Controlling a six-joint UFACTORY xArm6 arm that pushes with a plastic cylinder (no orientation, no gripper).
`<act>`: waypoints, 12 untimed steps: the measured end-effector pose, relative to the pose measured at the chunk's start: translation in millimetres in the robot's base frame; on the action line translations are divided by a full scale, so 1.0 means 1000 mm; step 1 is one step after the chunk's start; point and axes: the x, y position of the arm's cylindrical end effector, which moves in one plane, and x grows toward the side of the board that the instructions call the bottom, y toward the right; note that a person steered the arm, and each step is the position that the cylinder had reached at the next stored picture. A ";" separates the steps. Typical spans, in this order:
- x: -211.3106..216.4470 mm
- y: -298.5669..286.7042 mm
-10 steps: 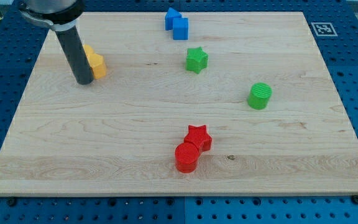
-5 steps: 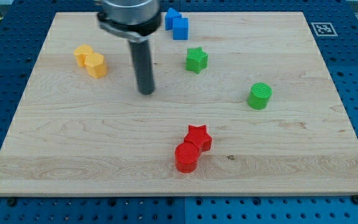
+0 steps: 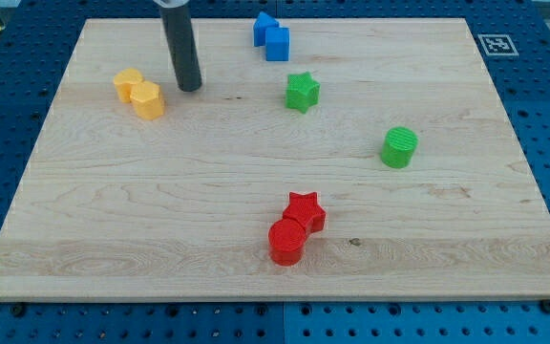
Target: Move the yellow blocks towards the bottom of the board
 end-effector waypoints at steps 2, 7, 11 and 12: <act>-0.005 -0.042; -0.013 -0.078; -0.006 -0.071; -0.005 -0.058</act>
